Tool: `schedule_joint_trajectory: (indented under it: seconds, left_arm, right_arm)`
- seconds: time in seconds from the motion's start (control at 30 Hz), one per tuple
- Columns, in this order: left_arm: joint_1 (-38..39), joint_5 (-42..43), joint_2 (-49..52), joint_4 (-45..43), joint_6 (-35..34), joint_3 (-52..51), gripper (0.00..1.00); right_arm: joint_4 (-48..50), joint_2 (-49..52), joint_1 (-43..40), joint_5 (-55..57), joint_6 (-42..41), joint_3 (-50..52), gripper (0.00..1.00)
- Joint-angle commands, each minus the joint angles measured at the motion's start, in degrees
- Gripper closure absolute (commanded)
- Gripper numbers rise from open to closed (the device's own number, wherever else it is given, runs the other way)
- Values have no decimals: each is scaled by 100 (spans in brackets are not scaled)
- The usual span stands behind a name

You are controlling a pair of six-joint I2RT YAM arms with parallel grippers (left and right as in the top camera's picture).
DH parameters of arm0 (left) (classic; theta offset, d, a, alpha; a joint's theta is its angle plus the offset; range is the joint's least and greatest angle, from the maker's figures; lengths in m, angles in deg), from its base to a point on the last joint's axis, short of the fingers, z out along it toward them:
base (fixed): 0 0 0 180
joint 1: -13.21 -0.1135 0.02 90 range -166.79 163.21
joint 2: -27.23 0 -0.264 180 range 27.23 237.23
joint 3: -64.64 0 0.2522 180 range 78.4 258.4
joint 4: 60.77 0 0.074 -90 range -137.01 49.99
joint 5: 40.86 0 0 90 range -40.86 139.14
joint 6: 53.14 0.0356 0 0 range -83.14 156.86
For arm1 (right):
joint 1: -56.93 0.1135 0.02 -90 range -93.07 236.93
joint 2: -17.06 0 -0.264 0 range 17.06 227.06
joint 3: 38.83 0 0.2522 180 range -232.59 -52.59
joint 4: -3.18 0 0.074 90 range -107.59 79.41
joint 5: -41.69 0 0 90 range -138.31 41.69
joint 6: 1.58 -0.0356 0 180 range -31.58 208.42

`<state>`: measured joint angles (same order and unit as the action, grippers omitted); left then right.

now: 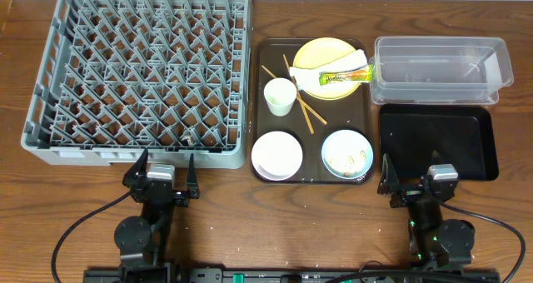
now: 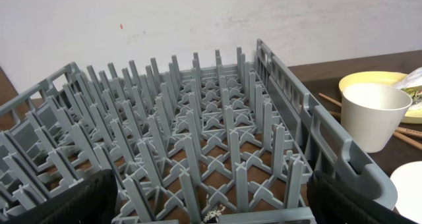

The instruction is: Sort waste into correct bins and load items into the dishwasher

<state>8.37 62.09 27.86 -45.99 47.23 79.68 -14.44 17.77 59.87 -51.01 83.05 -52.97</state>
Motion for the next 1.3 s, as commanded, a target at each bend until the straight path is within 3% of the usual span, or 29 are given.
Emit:
schedule_joint_trajectory:
  seconds: [0.0, 1.27]
  left_arm:
    - [-28, 35, -37, 190, 9, -105, 7]
    - [-28, 33, -37, 175, 11, -105, 7]
  right_arm:
    - [-26, -35, 57, 79, 74, 7, 1]
    - [129, -35, 57, -146, 72, 7, 1]
